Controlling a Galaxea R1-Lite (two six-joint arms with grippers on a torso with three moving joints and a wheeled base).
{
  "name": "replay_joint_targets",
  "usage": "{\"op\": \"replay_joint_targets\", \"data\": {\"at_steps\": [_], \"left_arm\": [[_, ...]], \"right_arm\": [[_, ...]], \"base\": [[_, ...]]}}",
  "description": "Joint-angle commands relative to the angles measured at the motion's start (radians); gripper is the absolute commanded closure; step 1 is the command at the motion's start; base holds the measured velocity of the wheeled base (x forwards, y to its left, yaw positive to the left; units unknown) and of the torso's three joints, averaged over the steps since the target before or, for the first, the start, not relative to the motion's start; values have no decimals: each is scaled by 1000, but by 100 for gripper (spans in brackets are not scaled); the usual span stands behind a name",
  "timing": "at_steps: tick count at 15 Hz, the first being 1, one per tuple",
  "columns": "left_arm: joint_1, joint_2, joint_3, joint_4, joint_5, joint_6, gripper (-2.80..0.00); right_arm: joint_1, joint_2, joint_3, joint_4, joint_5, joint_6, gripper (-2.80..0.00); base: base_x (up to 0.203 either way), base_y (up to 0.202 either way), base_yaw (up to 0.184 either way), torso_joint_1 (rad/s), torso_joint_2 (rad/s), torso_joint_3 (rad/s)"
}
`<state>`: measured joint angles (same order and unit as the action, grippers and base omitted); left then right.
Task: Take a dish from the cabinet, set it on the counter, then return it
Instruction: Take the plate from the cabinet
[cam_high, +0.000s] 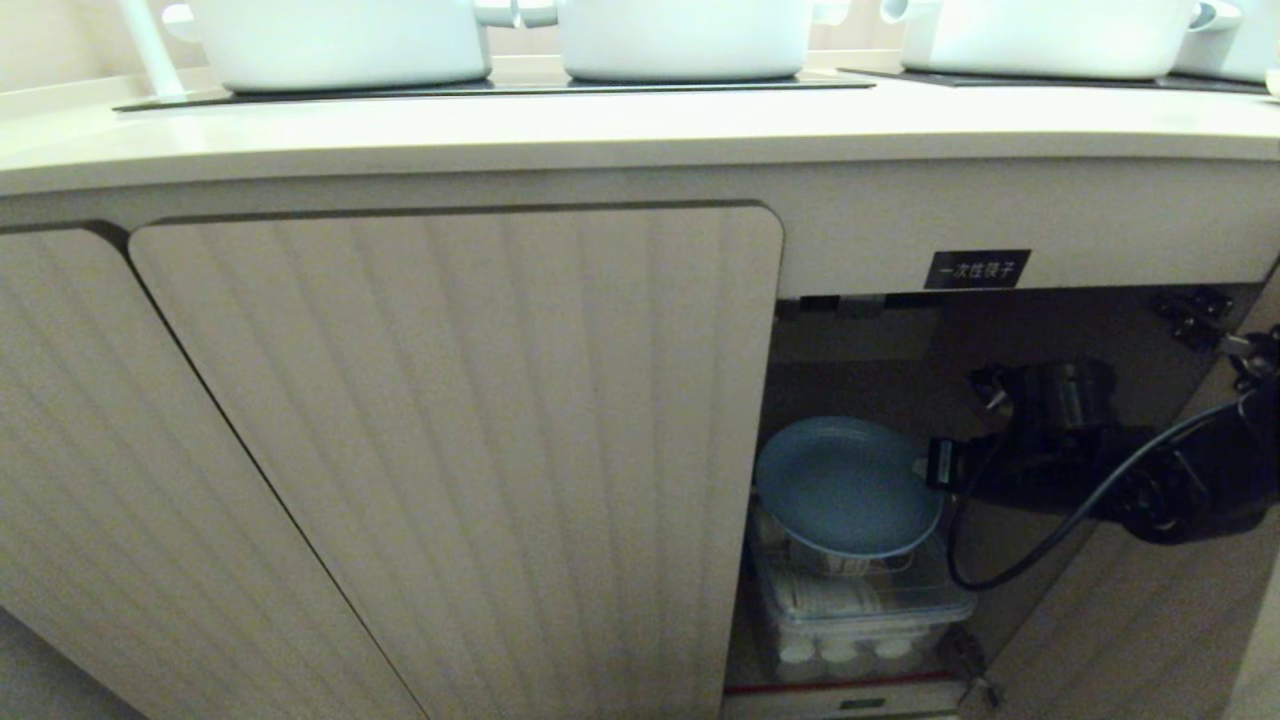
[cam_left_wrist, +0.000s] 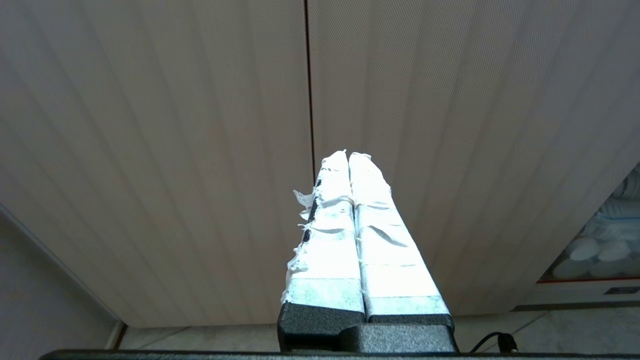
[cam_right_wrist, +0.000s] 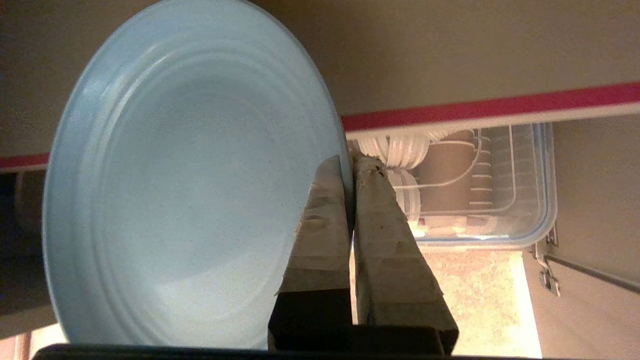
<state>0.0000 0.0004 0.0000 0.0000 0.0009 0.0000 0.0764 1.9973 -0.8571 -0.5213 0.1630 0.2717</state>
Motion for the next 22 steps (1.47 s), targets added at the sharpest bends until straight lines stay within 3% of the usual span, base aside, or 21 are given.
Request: {"op": "replay_joint_targets", "data": {"at_steps": [1,22], "left_arm": [[0,0,0,0,0,0,0],[0,0,0,0,-1,0,0]], "right_arm": [[-1,-24,22,-3,1,1,0],[2,-200,399,-190,21,3,0]], "base": [[0,0,0,0,0,0],[0,0,0,0,0,0]]}}
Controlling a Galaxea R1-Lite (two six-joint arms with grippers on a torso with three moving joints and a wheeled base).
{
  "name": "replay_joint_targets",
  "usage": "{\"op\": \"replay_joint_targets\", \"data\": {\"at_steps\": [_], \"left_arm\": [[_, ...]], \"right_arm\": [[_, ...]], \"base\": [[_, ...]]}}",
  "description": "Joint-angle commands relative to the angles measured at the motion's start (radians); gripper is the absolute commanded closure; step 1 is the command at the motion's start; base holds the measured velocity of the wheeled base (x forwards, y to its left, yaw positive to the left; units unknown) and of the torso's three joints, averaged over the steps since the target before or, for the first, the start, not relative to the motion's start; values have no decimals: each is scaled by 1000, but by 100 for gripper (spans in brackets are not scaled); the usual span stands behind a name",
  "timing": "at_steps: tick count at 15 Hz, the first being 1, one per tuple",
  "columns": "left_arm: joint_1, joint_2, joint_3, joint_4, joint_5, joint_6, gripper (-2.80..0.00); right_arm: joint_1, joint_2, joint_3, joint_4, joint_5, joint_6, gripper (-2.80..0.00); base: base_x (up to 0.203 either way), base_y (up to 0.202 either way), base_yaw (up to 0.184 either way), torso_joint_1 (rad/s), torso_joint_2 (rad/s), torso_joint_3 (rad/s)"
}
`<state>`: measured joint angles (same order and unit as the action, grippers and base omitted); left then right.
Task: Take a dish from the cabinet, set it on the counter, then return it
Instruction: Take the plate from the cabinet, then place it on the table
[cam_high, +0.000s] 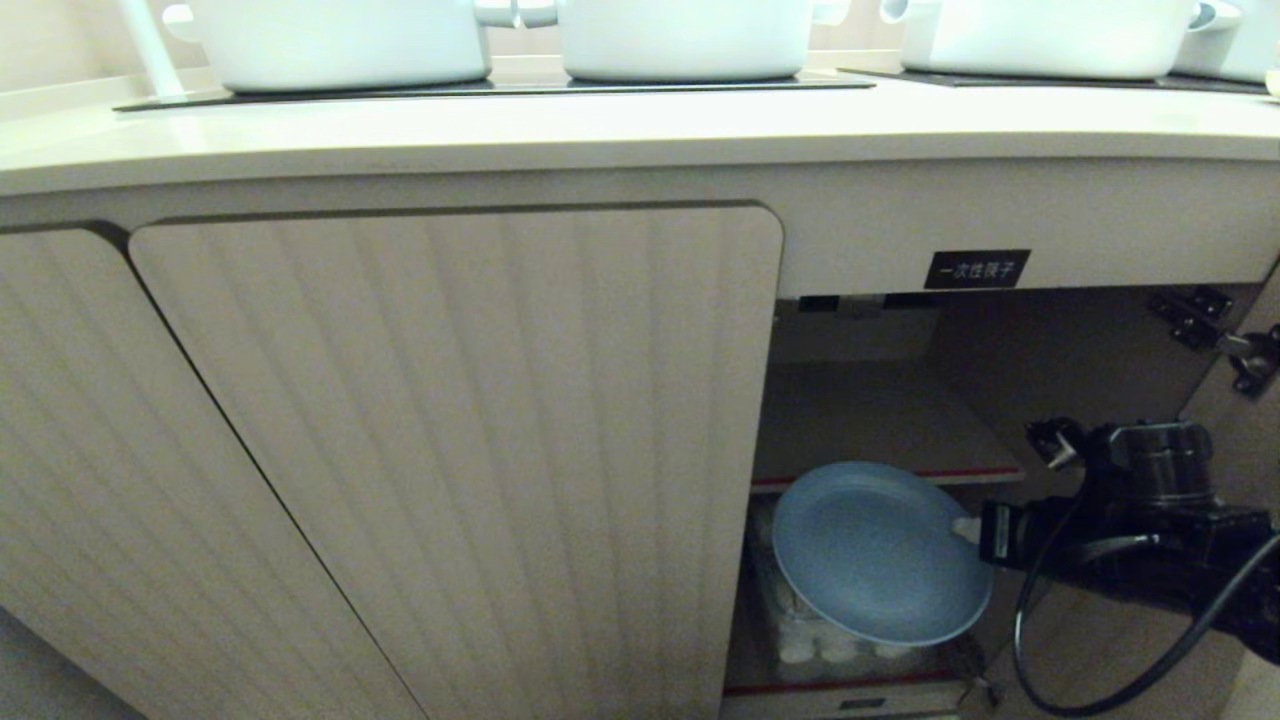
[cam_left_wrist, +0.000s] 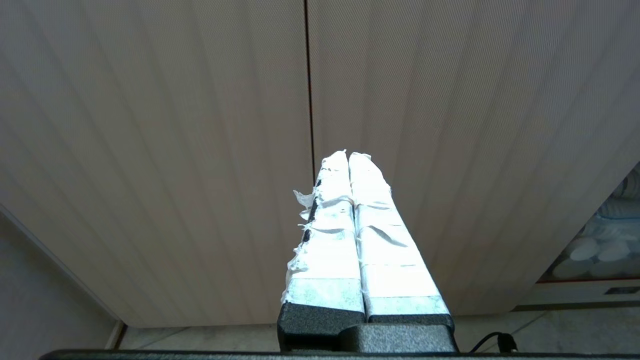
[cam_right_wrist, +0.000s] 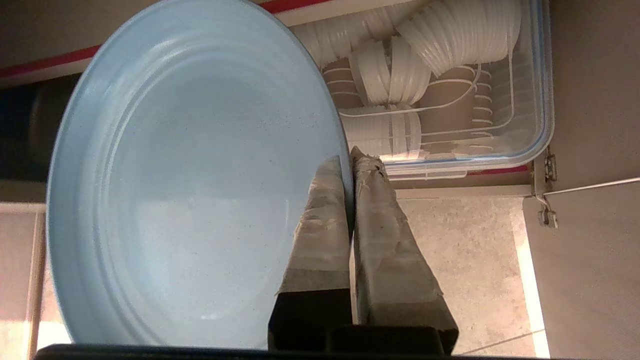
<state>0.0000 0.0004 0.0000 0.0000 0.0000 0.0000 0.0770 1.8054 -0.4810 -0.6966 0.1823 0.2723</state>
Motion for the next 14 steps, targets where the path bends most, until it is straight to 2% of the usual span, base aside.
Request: {"op": "replay_joint_targets", "data": {"at_steps": [1,14], "left_arm": [[0,0,0,0,1,0,0],[0,0,0,0,0,0,0]], "right_arm": [[3,-13,39,-28,5,2,0],[1,-119,148,-22,46,41,0]], "base": [[0,0,0,0,0,0],[0,0,0,0,0,0]]}}
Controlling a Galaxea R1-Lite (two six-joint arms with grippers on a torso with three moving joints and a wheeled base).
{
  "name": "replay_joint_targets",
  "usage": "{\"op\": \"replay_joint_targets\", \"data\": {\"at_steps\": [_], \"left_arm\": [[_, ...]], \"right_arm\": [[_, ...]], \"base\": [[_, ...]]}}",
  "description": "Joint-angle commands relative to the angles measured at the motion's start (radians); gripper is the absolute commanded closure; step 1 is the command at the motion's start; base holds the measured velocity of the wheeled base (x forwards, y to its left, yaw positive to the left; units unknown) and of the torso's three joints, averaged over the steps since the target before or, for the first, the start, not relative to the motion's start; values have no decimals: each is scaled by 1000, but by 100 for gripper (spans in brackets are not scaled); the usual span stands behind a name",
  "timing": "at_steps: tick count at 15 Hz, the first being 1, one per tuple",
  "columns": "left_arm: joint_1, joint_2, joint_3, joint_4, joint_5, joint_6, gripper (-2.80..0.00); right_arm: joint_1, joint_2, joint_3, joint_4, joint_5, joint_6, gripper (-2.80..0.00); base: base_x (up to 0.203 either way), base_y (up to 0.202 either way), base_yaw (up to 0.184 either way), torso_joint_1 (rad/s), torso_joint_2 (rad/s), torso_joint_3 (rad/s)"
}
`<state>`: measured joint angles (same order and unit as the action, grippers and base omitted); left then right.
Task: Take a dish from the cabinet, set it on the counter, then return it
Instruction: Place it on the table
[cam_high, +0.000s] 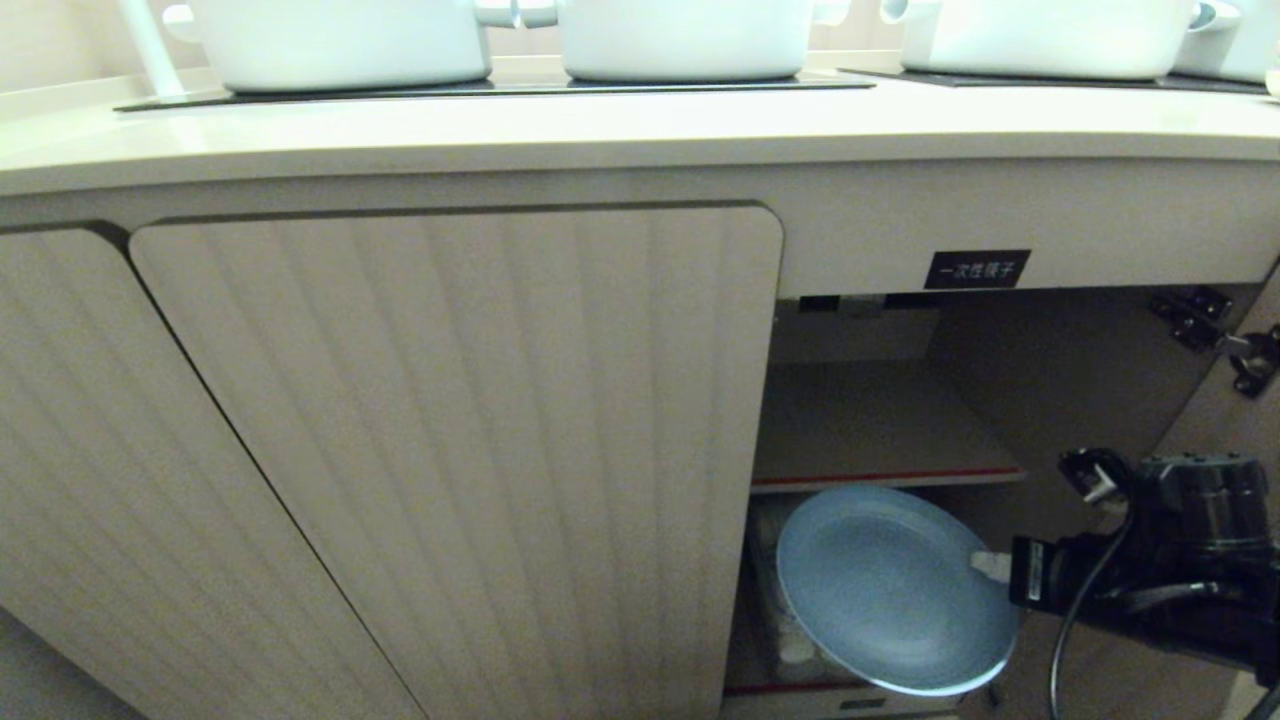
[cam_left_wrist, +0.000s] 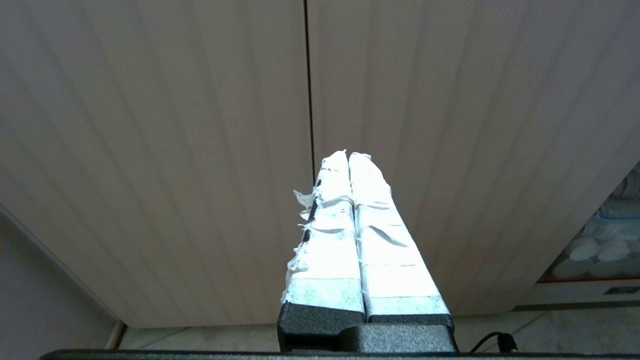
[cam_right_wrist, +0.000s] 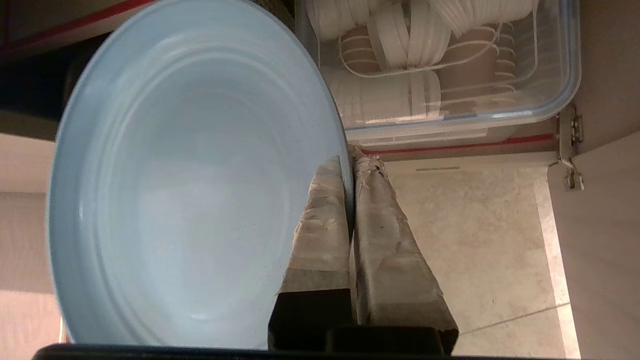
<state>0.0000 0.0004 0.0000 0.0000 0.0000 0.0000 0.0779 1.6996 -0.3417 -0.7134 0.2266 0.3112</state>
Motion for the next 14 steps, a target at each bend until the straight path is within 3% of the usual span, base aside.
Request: {"op": "replay_joint_targets", "data": {"at_steps": [1,9,14], "left_arm": [[0,0,0,0,1,0,0],[0,0,0,0,2,0,0],[0,0,0,0,0,0,0]], "right_arm": [[2,-21,23,-2,2,2,0],[13,-88,160,-15,4,-5,0],[11,-117,153,-15,6,-3,0]], "base": [[0,0,0,0,0,0],[0,0,0,0,0,0],[0,0,0,0,0,0]]}}
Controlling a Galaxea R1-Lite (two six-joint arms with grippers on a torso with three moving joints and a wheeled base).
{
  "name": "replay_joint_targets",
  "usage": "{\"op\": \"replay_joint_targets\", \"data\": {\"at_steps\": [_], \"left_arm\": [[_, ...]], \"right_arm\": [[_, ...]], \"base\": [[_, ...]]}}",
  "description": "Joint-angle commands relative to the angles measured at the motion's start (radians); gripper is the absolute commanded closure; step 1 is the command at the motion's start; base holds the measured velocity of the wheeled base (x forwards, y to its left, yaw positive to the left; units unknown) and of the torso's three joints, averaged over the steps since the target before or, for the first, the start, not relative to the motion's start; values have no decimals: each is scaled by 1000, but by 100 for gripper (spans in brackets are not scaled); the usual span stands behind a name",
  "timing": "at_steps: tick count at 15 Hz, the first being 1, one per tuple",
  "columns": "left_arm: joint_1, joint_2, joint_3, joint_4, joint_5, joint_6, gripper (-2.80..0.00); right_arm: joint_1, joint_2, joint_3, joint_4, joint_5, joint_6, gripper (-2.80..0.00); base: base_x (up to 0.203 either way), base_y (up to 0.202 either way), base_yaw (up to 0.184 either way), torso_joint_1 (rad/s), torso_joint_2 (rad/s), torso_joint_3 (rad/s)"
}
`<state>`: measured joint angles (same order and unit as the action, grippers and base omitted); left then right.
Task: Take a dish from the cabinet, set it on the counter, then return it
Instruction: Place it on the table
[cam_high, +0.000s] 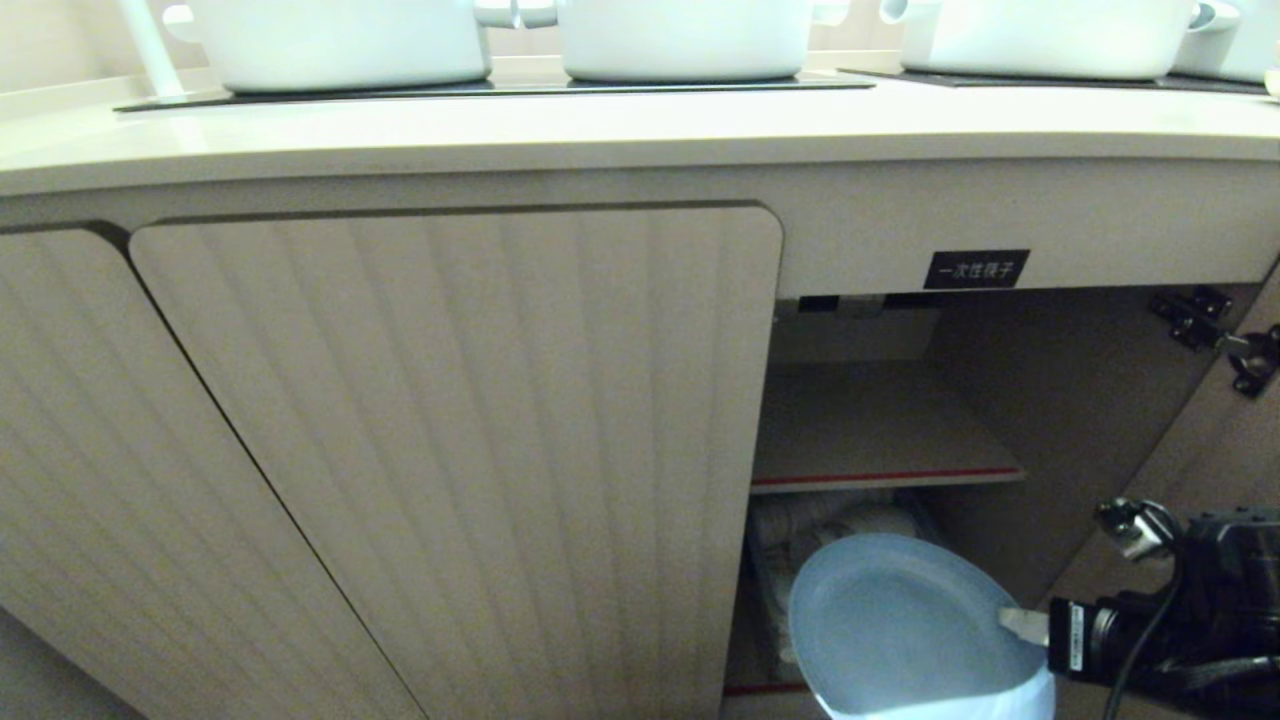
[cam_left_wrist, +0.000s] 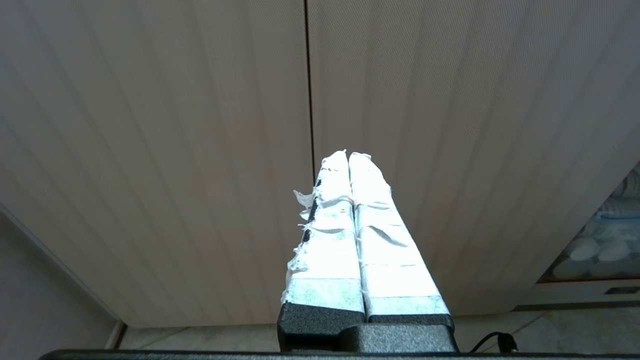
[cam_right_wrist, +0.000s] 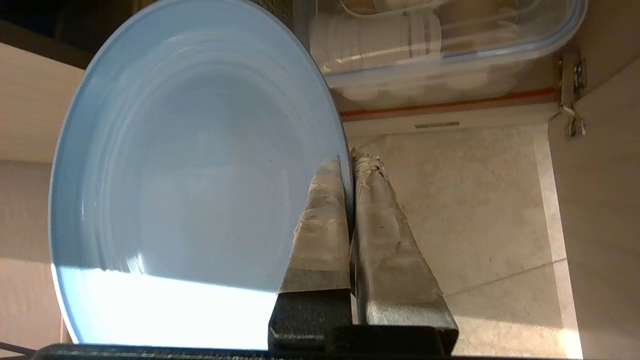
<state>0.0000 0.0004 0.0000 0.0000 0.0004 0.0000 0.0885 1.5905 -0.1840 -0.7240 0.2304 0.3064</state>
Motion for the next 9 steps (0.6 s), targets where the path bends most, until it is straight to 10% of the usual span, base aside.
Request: {"op": "replay_joint_targets", "data": {"at_steps": [1,9], "left_arm": [[0,0,0,0,0,0,0],[0,0,0,0,1,0,0]], "right_arm": [[0,-14,-4,-3,10,-1,0],[2,-162,111,49,41,0,0]], "base": [[0,0,0,0,0,0],[0,0,0,0,0,0]]}}
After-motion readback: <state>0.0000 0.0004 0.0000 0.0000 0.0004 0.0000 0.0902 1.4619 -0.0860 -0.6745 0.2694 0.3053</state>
